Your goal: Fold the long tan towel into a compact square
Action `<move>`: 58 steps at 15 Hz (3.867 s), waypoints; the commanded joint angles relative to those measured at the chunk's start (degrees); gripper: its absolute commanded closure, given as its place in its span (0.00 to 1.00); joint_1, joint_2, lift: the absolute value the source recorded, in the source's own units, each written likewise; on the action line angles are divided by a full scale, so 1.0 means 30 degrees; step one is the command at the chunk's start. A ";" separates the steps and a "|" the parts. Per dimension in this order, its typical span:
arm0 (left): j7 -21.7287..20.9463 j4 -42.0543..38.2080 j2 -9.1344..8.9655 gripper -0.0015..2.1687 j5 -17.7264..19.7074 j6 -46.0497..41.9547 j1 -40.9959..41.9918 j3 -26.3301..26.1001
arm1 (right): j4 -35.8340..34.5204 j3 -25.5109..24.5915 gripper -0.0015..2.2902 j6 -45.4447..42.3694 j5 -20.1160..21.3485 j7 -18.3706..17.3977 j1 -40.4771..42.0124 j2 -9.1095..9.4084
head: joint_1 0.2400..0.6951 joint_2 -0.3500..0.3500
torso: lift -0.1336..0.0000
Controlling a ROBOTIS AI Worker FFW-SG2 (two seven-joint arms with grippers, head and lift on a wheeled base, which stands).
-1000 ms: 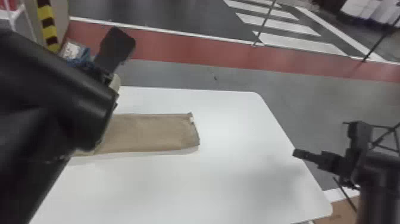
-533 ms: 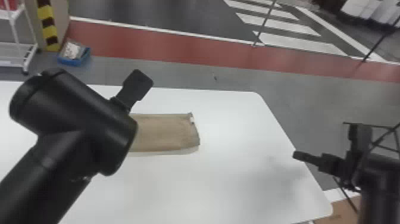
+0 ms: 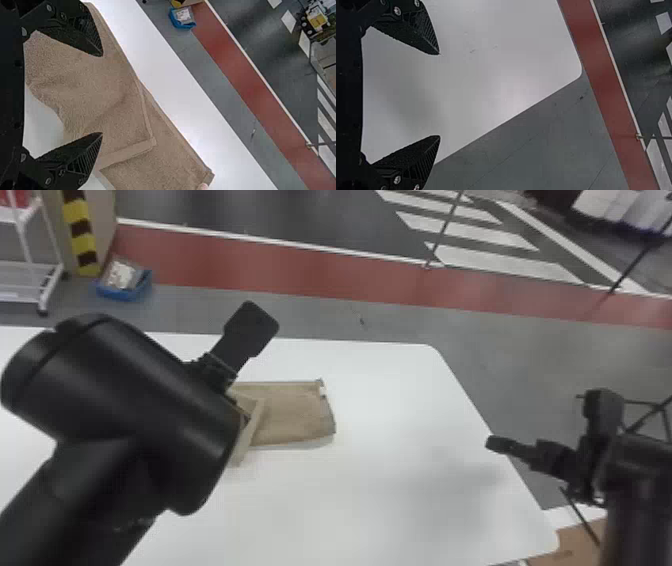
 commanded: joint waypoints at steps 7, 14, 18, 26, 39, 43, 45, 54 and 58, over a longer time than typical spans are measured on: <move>-0.1339 -0.2612 -0.0079 0.02 0.0033 0.0140 0.2298 0.4066 | -0.4117 0.4421 0.06 0.3894 -0.0788 -0.0352 -0.1468 0.2149 | 1.00 0.00 | 0.07; -0.3859 -0.4985 -0.0079 0.03 0.0062 0.0140 0.5462 0.9691 | -0.3765 1.0984 0.07 0.3894 0.0677 -0.2286 -0.2786 0.4979 | 1.00 0.26 | 0.07; -0.4357 -0.5043 0.0059 0.03 0.0268 -0.0058 0.6605 1.1185 | -0.1539 1.2741 0.13 0.2800 0.0940 -0.3662 -0.2903 0.4979 | 1.00 0.40 | 0.07; -0.4532 -0.5453 0.0088 0.04 0.0502 -0.0468 0.7484 1.1566 | 0.0688 1.4001 0.18 0.2273 -0.1638 -0.4483 -0.3958 0.4979 | 1.00 0.51 | 0.07; -0.4913 -0.6156 0.0235 0.04 0.0502 -0.0468 0.8157 1.2093 | 0.4350 1.4148 0.22 0.2566 -0.5739 -0.5860 -0.5687 0.4979 | 1.00 0.64 | 0.07; -0.4972 -0.6186 0.0352 0.04 0.0619 -0.0468 0.8216 1.2269 | 0.5229 1.4441 0.22 0.2331 -0.5652 -0.6211 -0.6185 0.4979 | 1.00 0.65 | 0.07; -0.5060 -0.6186 0.0352 0.04 0.0619 -0.0468 0.8304 1.2357 | 0.5756 1.4499 0.26 0.1921 -0.5739 -0.6475 -0.6478 0.4979 | 1.00 0.65 | 0.07; -0.5089 -0.6420 0.0645 0.04 0.0619 -0.0468 0.8480 1.2562 | 0.8334 1.5407 0.25 0.0163 -0.6765 -0.7500 -0.7913 0.4979 | 1.00 0.68 | 0.07; -0.5206 -0.6420 0.0703 0.04 0.0619 -0.0468 0.8568 1.2738 | 0.8217 1.5466 0.25 0.0983 -0.7058 -0.7500 -0.7825 0.4979 | 1.00 0.69 | 0.07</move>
